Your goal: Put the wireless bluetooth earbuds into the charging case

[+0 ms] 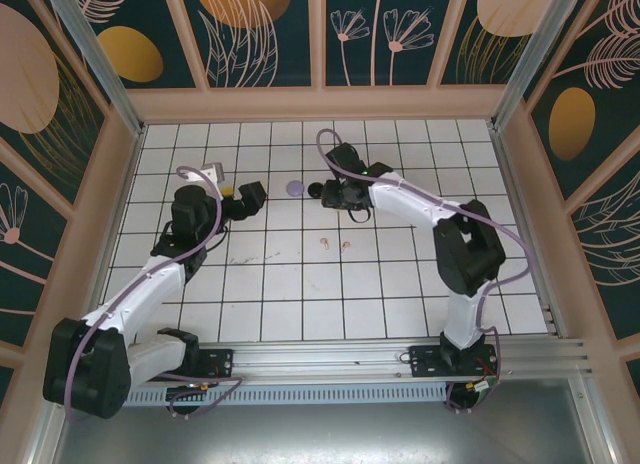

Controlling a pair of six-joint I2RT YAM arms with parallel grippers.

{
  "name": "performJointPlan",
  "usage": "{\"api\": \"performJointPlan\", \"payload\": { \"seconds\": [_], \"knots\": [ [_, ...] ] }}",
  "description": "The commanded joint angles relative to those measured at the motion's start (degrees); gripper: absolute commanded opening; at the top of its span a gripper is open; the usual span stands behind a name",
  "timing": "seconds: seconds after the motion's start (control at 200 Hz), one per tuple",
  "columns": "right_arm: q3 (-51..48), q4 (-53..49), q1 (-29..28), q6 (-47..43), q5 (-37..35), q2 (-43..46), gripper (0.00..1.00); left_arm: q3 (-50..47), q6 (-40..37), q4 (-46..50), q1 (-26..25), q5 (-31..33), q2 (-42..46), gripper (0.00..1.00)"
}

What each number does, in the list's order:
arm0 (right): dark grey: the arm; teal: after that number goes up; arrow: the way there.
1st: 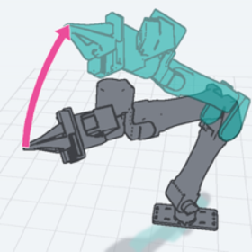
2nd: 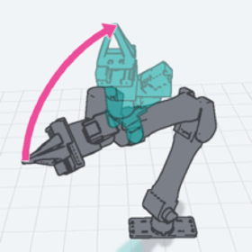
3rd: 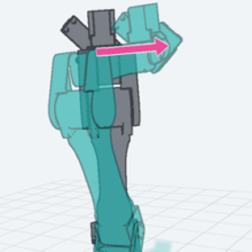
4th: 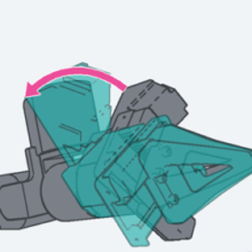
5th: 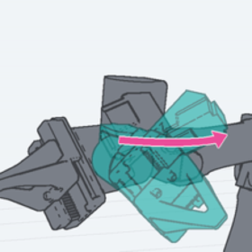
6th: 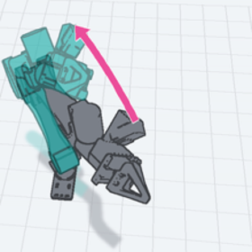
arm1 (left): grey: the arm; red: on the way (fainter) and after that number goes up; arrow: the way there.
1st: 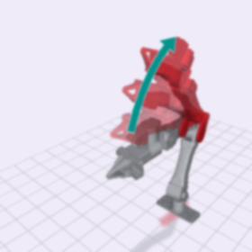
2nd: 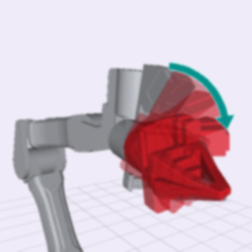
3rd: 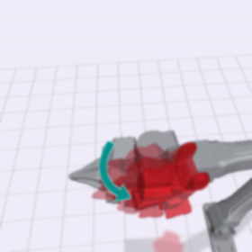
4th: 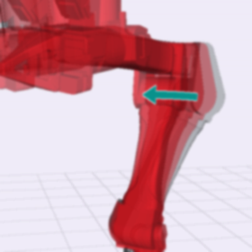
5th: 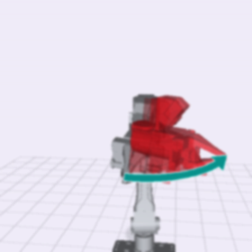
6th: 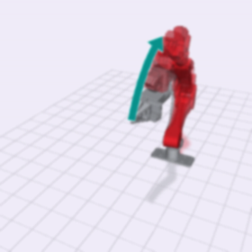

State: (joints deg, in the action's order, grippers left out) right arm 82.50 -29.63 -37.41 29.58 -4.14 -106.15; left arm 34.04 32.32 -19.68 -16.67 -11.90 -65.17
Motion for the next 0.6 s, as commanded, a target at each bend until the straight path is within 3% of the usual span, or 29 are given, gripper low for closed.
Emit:
{"api": "performJointPlan", "payload": {
  "seconds": [0.0,0.255,0.591],
  "knots": [
    [-1.82,3.22,-0.39,4.28,0.93,4.62,0.37,-1.07,2.25,-7.23,-1.86,-2.95,-1.81,0.99],
    [-2.32,8.61,0.23,12.49,3.78,8.59,0.37,-1.11,4.28,-16.95,-6.69,-5.03,-8.55,0.99],
    [-4.23,16.18,0.75,27.36,6.84,10.63,0.37,-3.93,7.66,-33.75,-7.77,-11.92,-13.51,0.99]
  ]
}}
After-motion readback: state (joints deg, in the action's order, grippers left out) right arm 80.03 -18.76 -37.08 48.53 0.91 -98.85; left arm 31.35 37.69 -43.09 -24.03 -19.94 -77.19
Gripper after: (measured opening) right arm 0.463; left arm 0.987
